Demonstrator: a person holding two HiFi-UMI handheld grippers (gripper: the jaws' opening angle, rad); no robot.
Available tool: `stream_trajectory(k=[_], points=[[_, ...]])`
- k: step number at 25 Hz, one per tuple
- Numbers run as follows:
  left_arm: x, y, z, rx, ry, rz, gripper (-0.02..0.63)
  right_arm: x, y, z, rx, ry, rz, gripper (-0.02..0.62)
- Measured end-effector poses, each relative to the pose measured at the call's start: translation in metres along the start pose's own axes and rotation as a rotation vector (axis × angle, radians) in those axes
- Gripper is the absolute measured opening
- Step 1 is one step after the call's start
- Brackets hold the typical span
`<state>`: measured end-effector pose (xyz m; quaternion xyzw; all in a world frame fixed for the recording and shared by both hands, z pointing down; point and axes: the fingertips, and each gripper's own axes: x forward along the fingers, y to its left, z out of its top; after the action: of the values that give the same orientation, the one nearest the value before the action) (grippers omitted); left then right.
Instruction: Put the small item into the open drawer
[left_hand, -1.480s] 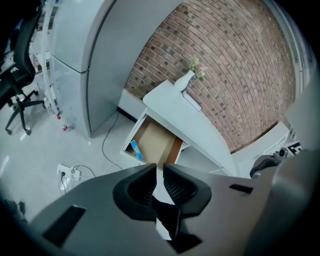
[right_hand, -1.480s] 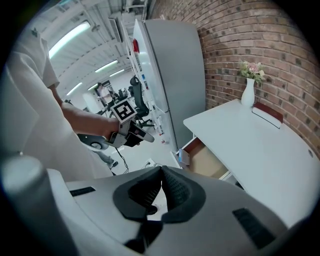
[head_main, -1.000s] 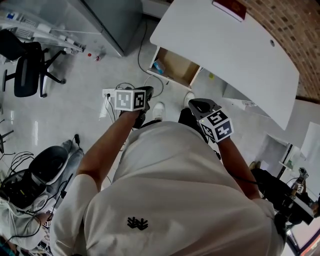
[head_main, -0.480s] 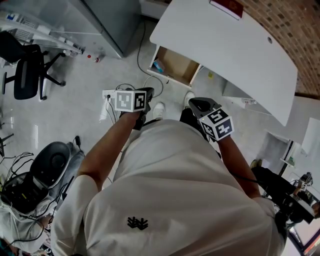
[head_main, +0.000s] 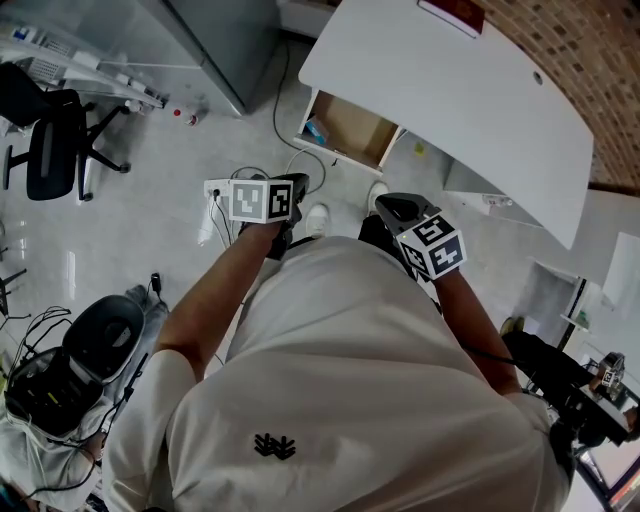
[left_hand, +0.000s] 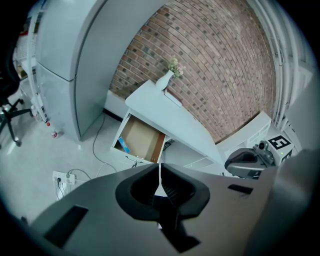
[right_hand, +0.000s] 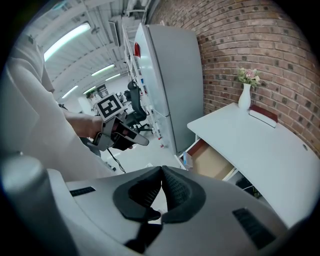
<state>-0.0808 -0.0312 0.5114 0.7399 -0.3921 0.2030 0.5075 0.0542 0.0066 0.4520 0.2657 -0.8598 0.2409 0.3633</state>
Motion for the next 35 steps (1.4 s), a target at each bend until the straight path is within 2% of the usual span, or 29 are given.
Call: stream_trajectory(k=[35], points=[[0.014, -0.004, -0.009, -0.004, 0.012, -0.001, 0.034, -0.004, 0.001, -0.015, -0.003, 0.016, 0.009, 0.029]])
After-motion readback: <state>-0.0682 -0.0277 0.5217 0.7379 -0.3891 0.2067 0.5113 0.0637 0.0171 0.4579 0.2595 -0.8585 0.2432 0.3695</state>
